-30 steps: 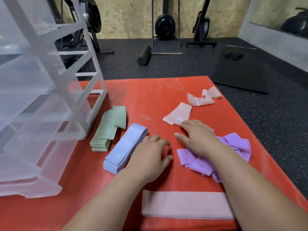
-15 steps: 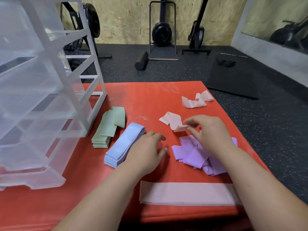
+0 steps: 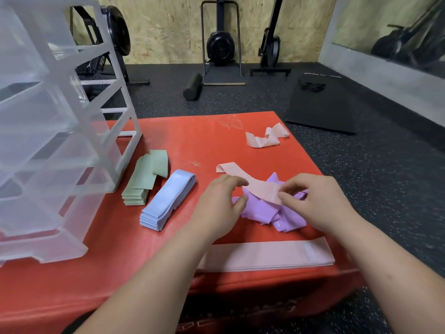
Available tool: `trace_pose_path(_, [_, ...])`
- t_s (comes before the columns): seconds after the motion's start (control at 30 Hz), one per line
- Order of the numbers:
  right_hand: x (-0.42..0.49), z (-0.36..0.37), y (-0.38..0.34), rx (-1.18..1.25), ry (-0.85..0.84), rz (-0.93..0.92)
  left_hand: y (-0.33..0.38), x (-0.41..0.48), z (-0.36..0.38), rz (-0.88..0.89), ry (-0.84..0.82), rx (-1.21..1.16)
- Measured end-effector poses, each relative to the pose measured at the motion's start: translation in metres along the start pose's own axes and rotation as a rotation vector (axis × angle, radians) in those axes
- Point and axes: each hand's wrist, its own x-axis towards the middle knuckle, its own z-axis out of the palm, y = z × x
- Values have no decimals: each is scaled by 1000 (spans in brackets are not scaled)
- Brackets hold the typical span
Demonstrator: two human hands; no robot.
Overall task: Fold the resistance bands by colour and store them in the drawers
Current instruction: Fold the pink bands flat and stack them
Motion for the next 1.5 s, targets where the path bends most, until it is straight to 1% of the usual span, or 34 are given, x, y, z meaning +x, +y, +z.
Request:
trace_pose_path(0.07, [-2, -2, -5, 105, 56, -69, 7, 0, 4, 28, -17, -33])
trace_pose_path(0.1, [-3, -4, -9, 179, 48, -81, 12, 1, 4, 40, -26, -62])
trace_pose_path(0.23, [0, -8, -13, 405, -65, -56, 23, 6, 7, 103, -91, -176])
trace_pose_path(0.3, [2, -9, -11, 464, -122, -29, 24, 10, 10, 119, -116, -196])
trace_pose_path(0.37, [5, -10, -7, 438, -135, -17, 23, 14, 10, 116, -132, -188])
trace_pose_path(0.47, [7, -12, -2, 435, -106, 3, 19, 20, 9, 155, -139, -98])
trace_pose_path(0.57, [5, -20, 0, 500, -38, 23, 10, 24, 5, 191, -120, 62])
trace_pose_path(0.67, [0, -28, 2, 575, 34, 42, -2, 21, -3, 185, -83, 205])
trace_pose_path(0.77, [-9, -32, 6, 589, 66, 48, -8, 15, -15, 168, -63, 264])
trace_pose_path(0.87, [-17, -40, 9, 626, 163, 66, -15, 7, -24, 173, -70, 361])
trace_pose_path(0.93, [-23, -46, 10, 683, 215, 73, -19, 2, -31, 146, -52, 368])
trace_pose_path(1.0, [-30, -48, 11, 724, 228, 90, -18, -4, -39, 129, -13, 316])
trace_pose_path(1.07, [-35, -48, 13, 751, 235, 119, -14, -11, -47, 74, 7, 235])
trace_pose_path(1.17, [-41, -50, 16, 838, 297, 190, -13, -24, -61, -37, -37, 152])
trace_pose_path(1.23, [-44, -53, 21, 875, 311, 242, -15, -33, -71, -124, -69, 61])
trace_pose_path(1.33, [-50, -52, 32, 897, 236, 345, -9, -48, -83, -254, -55, -176])
trace_pose_path(1.5, [-64, -47, 42, 888, 139, 500, 6, -71, -85, -432, -116, -569])
